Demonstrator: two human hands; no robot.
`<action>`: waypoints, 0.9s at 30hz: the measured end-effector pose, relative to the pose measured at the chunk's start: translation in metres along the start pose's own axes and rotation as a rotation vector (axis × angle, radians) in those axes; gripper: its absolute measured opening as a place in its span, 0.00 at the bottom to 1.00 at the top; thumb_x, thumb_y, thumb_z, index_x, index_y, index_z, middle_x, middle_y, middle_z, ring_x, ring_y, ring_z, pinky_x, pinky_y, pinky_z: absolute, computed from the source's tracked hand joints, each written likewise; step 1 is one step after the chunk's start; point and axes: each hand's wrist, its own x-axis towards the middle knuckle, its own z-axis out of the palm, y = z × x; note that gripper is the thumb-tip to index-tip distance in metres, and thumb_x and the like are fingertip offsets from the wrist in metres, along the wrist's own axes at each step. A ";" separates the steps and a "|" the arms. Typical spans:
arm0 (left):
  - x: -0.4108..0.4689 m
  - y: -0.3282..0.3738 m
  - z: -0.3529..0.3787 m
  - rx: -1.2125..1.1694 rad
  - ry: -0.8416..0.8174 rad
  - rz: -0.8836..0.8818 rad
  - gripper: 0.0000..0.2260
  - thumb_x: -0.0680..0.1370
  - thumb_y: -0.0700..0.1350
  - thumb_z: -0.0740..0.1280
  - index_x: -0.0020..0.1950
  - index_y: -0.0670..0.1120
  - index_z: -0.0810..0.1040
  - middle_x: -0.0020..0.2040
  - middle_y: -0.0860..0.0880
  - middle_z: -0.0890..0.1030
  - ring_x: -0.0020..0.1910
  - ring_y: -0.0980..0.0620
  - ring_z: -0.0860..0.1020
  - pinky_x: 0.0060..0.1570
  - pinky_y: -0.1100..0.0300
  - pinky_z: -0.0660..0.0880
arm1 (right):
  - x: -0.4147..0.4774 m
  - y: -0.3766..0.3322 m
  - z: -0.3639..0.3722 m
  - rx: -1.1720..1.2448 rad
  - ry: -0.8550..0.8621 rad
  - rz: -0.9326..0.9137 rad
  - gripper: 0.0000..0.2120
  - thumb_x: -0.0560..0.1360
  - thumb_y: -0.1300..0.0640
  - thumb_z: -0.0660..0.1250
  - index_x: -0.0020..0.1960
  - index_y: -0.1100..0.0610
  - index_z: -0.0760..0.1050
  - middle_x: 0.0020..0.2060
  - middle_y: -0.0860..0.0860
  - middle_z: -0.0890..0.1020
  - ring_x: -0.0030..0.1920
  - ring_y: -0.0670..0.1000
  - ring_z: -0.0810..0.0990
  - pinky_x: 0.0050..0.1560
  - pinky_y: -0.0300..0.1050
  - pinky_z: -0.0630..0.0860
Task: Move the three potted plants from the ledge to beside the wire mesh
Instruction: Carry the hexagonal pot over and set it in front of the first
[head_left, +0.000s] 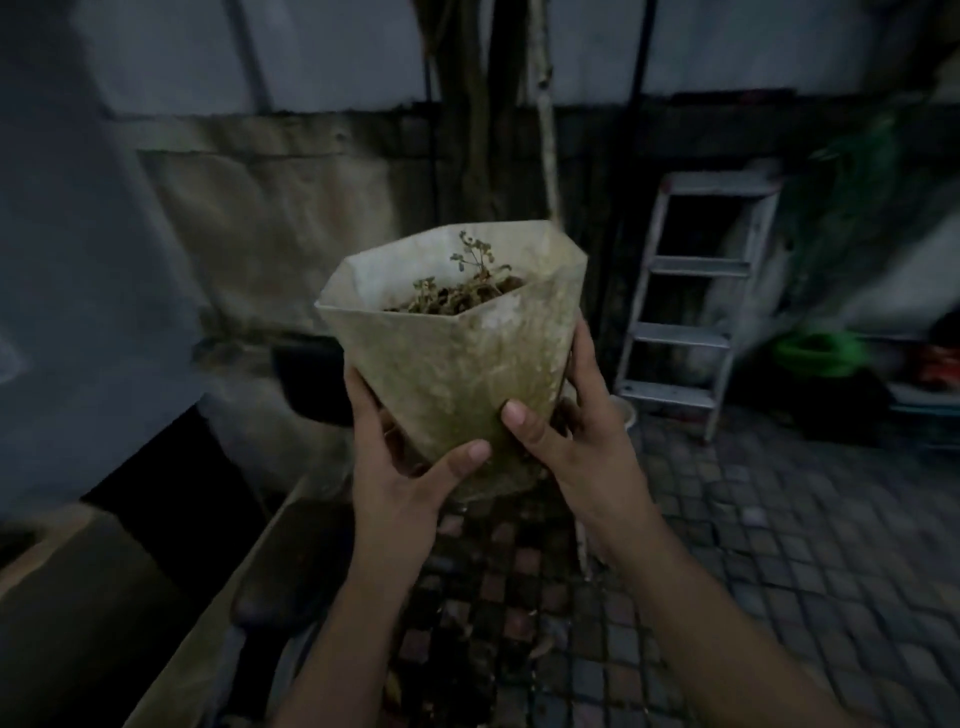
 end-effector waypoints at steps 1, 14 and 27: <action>0.012 -0.010 0.006 -0.014 -0.044 0.004 0.54 0.65 0.63 0.81 0.81 0.70 0.48 0.82 0.57 0.64 0.80 0.53 0.67 0.75 0.40 0.70 | 0.007 0.006 -0.003 -0.012 0.050 -0.010 0.44 0.71 0.38 0.76 0.79 0.31 0.53 0.77 0.36 0.66 0.76 0.44 0.68 0.73 0.51 0.72; 0.108 -0.084 0.140 -0.089 -0.478 0.058 0.50 0.66 0.62 0.78 0.75 0.79 0.45 0.84 0.60 0.57 0.81 0.56 0.62 0.77 0.45 0.68 | 0.052 0.064 -0.100 -0.054 0.451 -0.036 0.40 0.76 0.54 0.74 0.76 0.28 0.55 0.72 0.31 0.72 0.71 0.41 0.74 0.61 0.35 0.77; 0.152 -0.165 0.377 -0.267 -0.515 -0.091 0.52 0.69 0.49 0.81 0.81 0.70 0.51 0.80 0.63 0.63 0.76 0.62 0.69 0.57 0.69 0.79 | 0.132 0.126 -0.333 -0.143 0.488 0.047 0.45 0.73 0.51 0.77 0.81 0.40 0.55 0.81 0.49 0.63 0.77 0.51 0.68 0.72 0.54 0.74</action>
